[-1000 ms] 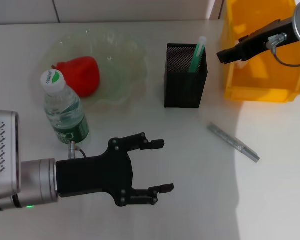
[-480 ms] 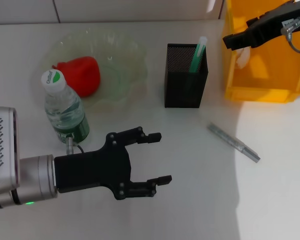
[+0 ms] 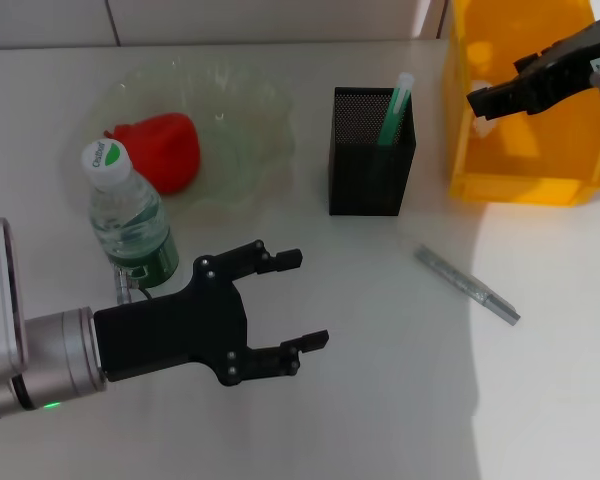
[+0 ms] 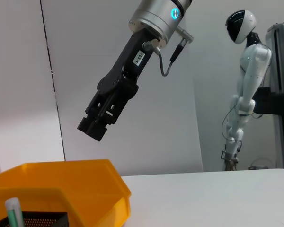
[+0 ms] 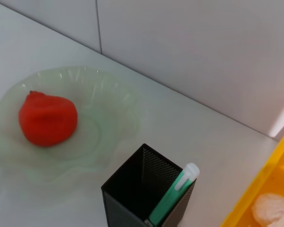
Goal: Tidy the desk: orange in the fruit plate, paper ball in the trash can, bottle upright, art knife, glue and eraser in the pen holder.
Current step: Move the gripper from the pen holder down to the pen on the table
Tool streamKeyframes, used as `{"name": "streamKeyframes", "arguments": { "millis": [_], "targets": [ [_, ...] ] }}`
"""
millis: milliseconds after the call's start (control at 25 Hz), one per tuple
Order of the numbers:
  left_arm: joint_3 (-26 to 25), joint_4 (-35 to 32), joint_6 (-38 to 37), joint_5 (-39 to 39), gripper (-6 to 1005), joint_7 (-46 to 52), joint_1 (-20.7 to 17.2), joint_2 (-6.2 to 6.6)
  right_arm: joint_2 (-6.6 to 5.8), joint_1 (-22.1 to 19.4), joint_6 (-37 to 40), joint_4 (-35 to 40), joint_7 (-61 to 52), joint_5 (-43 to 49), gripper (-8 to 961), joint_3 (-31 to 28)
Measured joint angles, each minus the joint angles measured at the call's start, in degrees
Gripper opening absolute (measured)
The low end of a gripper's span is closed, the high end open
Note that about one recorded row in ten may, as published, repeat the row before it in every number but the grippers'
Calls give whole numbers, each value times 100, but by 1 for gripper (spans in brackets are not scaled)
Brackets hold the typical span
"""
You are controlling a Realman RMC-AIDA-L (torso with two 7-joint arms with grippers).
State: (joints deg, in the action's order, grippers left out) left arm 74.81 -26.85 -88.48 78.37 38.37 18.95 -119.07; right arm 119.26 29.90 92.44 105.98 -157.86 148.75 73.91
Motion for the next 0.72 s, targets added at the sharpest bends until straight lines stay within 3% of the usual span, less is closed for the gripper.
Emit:
{"name": "streamKeyframes", "arguments": {
  "millis": [720],
  "targets": [
    [-2,5,115,-40,802,-52,19,-2,10,-232,634,656,-149,97,615,-119]
  ]
}}
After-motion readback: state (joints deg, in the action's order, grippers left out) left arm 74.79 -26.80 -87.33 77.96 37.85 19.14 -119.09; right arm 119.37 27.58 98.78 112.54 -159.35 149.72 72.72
